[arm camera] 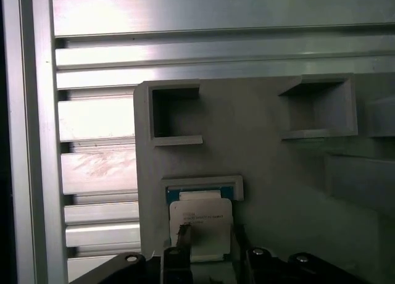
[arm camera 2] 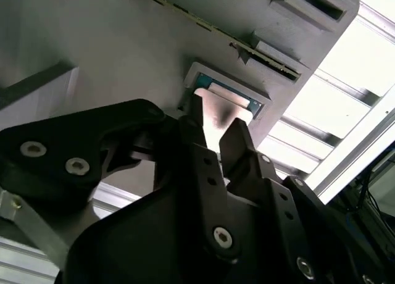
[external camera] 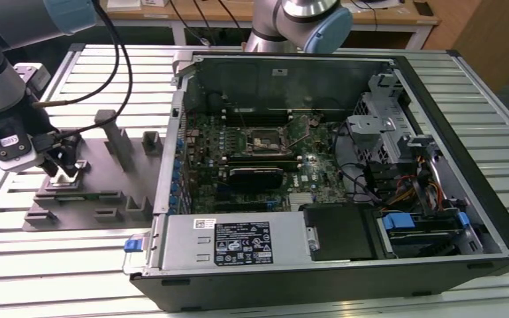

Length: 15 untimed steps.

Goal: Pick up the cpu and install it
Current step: 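Pick up the cpu and move it towards the insertion slot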

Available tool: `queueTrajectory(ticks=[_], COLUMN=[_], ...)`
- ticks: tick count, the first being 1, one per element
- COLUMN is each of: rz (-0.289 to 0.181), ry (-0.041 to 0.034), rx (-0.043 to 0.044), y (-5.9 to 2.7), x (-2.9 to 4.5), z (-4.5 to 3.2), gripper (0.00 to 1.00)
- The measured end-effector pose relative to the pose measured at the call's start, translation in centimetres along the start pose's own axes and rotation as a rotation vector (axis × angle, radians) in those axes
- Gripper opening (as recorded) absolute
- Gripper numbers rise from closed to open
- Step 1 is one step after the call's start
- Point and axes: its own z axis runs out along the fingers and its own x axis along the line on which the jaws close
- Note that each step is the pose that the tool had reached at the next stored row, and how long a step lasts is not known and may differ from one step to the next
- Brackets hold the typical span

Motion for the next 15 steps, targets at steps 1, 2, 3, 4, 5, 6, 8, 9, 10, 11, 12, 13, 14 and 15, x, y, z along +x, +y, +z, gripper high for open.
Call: queueTrajectory(ticks=[1,2,3,4,5,6,8,9,10,11,12,13,14,15], rz=[0.0,0.0,0.0,0.0,0.0,0.0,0.0,0.0,0.0,0.0,0.0,0.0,0.0,0.0], ry=[0.0,0.0,0.0,0.0,0.0,0.0,0.0,0.0,0.0,-0.0001,0.0001,0.0002,0.0004,0.0002], rx=[0.0,0.0,0.0,0.0,0.0,0.0,0.0,0.0,0.0,-0.0001,-0.0001,0.0002,0.0007,0.0006], y=[0.0,0.0,0.0,0.0,0.0,0.0,0.0,0.0,0.0,0.0,0.02,0.04,0.06,0.07], x=[0.0,0.0,0.0,0.01,0.01,0.01,0.02,0.02,0.02,0.02,0.02,0.03,0.03,0.03], z=[0.0,0.0,0.0,0.0,0.0,0.0,0.0,0.0,0.0,0.03,0.1,0.17,0.26,0.36], gripper=[0.41,0.41,0.47,0.53,0.53,0.58,0.64,0.71,0.71,0.71,0.71,0.71,0.71,0.71])
